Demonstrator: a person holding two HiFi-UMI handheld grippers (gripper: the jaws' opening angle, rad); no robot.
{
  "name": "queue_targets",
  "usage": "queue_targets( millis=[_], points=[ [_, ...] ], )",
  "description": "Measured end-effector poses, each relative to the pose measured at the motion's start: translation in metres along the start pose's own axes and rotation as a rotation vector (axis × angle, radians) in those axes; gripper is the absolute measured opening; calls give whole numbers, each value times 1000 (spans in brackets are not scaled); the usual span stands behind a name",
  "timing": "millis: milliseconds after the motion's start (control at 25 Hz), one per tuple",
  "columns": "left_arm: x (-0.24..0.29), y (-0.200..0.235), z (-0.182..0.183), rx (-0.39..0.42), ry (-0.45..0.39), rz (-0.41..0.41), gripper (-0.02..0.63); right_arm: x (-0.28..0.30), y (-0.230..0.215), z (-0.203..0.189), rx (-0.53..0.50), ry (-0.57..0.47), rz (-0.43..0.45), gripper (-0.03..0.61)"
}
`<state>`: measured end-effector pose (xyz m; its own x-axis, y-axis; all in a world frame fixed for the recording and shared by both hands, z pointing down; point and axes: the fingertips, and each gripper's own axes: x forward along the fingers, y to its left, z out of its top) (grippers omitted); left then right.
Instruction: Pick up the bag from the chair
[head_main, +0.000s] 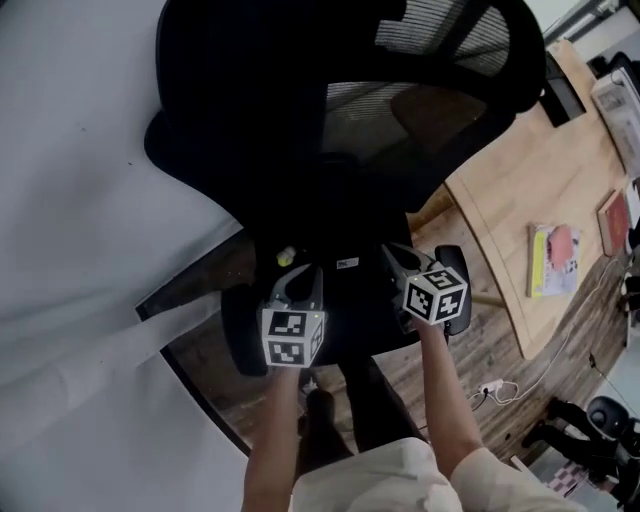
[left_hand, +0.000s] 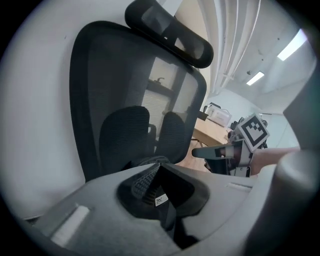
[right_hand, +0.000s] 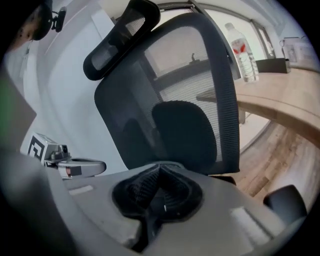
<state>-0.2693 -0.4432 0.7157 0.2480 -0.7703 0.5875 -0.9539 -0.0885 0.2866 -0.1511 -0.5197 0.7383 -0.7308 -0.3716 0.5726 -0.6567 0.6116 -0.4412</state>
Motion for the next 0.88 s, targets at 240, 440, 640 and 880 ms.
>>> queue_targets(
  millis=[240,440,640,880],
  points=[
    [25,21,-40,-30,0,20,6,51,-39,-34,-117,46,33,0],
    [39,27,-68,18,-2,-5,6,72,-54,-47,-157,20,129,2],
    [59,35,-75,-48,-37,6,6,95,-62,-51,-184,32,176,107],
    [73,32,-80,-64,-21,3,6,119,-62,-54,-179,74,278,274]
  ],
)
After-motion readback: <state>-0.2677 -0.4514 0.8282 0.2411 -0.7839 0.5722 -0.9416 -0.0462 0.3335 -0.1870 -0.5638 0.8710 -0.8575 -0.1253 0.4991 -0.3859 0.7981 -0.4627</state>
